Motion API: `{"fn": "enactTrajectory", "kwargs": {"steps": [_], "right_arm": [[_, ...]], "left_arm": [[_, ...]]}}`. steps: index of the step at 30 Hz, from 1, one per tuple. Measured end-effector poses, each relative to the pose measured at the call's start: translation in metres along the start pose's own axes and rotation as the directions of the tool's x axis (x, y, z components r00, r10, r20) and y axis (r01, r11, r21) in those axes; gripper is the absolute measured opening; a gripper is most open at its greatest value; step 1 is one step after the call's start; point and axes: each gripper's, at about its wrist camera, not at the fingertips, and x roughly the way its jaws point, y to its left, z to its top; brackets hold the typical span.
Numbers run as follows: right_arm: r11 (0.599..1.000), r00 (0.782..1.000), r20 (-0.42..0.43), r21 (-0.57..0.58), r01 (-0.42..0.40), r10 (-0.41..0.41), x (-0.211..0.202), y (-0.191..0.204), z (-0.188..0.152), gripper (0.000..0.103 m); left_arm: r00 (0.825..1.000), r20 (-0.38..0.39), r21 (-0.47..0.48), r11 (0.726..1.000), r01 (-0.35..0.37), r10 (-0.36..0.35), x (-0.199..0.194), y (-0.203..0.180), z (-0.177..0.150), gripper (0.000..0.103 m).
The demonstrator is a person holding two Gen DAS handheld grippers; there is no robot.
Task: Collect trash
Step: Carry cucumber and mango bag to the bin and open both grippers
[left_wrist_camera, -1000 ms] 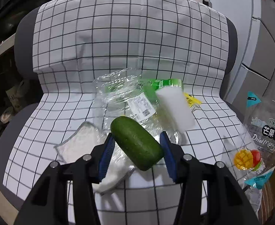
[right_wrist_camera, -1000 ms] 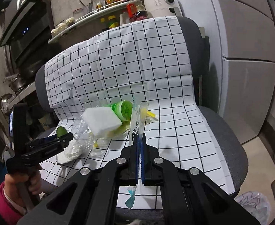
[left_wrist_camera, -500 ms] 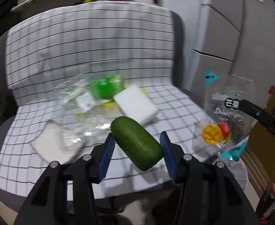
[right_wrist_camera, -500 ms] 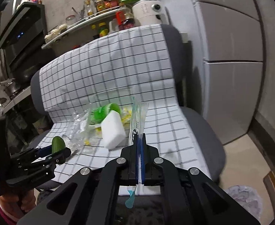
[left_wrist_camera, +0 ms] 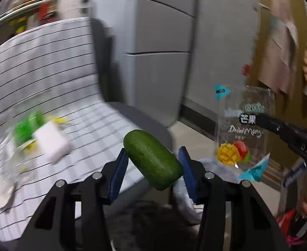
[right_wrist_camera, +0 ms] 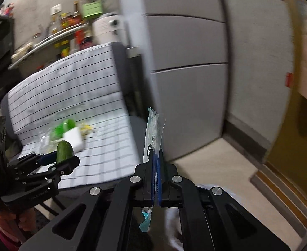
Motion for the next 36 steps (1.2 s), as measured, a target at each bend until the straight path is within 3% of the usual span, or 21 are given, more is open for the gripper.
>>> {"fn": "enactTrajectory", "kwargs": {"steps": [4, 8, 18, 20, 21, 23, 25, 31, 36], "right_arm": [[0.995, 0.996, -0.012, 0.036, 0.089, -0.089, -0.006, -0.037, -0.011, 0.002], [0.987, 0.991, -0.048, 0.095, 0.130, -0.126, 0.006, -0.068, -0.024, 0.002], [0.966, 0.972, -0.177, 0.179, 0.186, -0.155, 0.049, -0.112, -0.059, 0.002], [0.961, 0.967, -0.198, 0.194, 0.197, -0.159, 0.057, -0.119, -0.063, 0.007], [0.957, 0.963, -0.216, 0.200, 0.208, -0.164, 0.062, -0.122, -0.066, 0.007], [0.954, 0.956, -0.244, 0.211, 0.215, -0.162, 0.068, -0.127, -0.069, 0.019], [0.951, 0.954, -0.253, 0.219, 0.218, -0.160, 0.070, -0.129, -0.071, 0.038], [0.957, 0.963, -0.220, 0.207, 0.202, -0.156, 0.063, -0.119, -0.060, 0.039], [0.976, 0.978, -0.176, 0.167, 0.142, -0.113, 0.057, -0.090, -0.043, 0.039]], "left_arm": [[0.995, -0.036, 0.100, 0.990, 0.095, -0.092, 0.024, -0.047, -0.001, 0.048], [0.983, -0.087, 0.151, 0.973, 0.173, -0.161, 0.047, -0.082, -0.007, 0.048], [0.963, -0.190, 0.159, 0.962, 0.223, -0.192, 0.106, -0.108, -0.011, 0.049], [0.957, -0.210, 0.152, 0.961, 0.232, -0.198, 0.117, -0.109, -0.010, 0.051], [0.956, -0.218, 0.152, 0.961, 0.231, -0.196, 0.120, -0.109, -0.010, 0.058], [0.960, -0.214, 0.149, 0.965, 0.215, -0.181, 0.124, -0.107, -0.010, 0.066], [0.958, -0.214, 0.126, 0.968, 0.219, -0.189, 0.123, -0.101, -0.008, 0.067], [0.972, -0.176, 0.068, 0.983, 0.172, -0.158, 0.108, -0.073, 0.003, 0.068], [0.989, -0.124, 0.022, 0.996, 0.085, -0.081, 0.075, -0.034, 0.004, 0.068]]}}
